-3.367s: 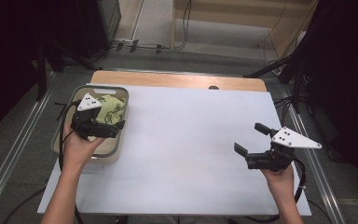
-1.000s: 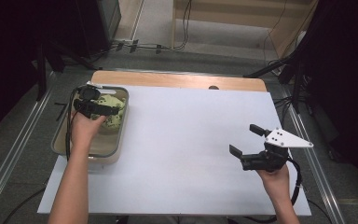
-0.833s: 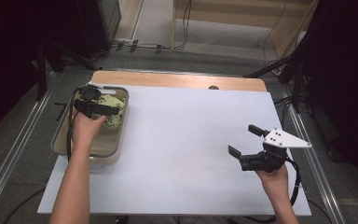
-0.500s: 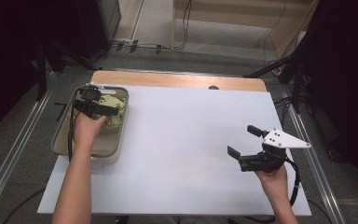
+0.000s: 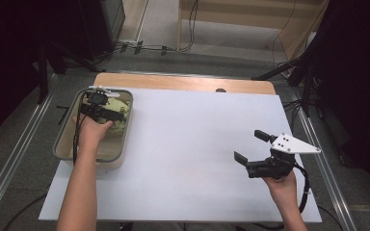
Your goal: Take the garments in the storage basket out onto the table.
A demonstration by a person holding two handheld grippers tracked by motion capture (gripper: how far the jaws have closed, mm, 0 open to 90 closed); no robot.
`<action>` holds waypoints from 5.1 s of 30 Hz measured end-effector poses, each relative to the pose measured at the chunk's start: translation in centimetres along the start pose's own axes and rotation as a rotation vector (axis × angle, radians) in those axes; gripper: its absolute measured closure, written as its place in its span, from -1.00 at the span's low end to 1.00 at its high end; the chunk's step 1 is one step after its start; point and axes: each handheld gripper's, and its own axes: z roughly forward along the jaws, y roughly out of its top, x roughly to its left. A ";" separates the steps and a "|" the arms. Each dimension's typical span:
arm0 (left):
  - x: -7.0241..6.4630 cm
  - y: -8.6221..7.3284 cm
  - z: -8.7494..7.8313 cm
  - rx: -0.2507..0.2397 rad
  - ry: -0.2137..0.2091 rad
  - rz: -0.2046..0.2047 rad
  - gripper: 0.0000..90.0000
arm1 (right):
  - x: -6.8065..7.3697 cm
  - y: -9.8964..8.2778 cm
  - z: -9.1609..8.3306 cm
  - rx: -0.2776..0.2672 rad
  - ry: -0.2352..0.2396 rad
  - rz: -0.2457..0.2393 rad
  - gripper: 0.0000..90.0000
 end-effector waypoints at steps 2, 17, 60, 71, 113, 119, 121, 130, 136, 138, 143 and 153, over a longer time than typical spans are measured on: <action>0.1 0.0 0.1 0.002 -0.004 -0.003 -1.00 | 0.0 0.0 -0.1 -0.001 0.002 -0.001 -1.00; 0.2 0.0 0.4 -0.005 -0.006 -0.003 -0.65 | 0.0 0.0 0.1 0.006 0.002 -0.005 -1.00; 0.6 -0.4 -1.0 -0.014 -0.022 0.059 0.13 | -0.3 -0.2 -0.2 0.008 -0.017 -0.005 -1.00; 0.5 -0.8 -2.6 -0.053 -0.045 0.096 0.13 | -0.5 -0.2 -0.2 0.003 -0.021 -0.003 -1.00; 1.9 -3.5 -8.1 -0.290 -0.250 0.166 0.13 | -1.1 -0.3 -0.7 0.002 -0.046 0.012 -1.00; 1.9 -3.5 -8.5 -0.349 -0.367 0.194 0.13 | -1.3 -0.3 -0.8 -0.002 -0.048 0.015 -1.00; 1.8 -3.5 -8.6 -0.348 -0.367 0.202 0.13 | -1.3 -0.3 -0.8 -0.002 -0.048 0.016 -1.00; 0.9 -3.3 -9.2 -0.392 -0.428 0.256 0.13 | -1.3 -0.3 -0.9 -0.005 -0.047 0.017 -1.00; 0.0 -3.1 -9.3 -0.408 -0.459 0.314 0.13 | -1.3 -0.3 -0.9 -0.005 -0.046 0.012 -1.00; -0.3 -3.0 -9.3 -0.413 -0.466 0.327 0.13 | -1.3 -0.3 -0.9 -0.007 -0.045 0.013 -1.00; -1.1 -2.7 -9.5 -0.418 -0.482 0.369 0.13 | -1.3 -0.3 -0.9 -0.009 -0.044 0.014 -1.00; -2.3 -2.1 -9.8 -0.429 -0.525 0.418 0.13 | -1.4 -0.3 -1.0 -0.009 -0.042 0.015 -1.00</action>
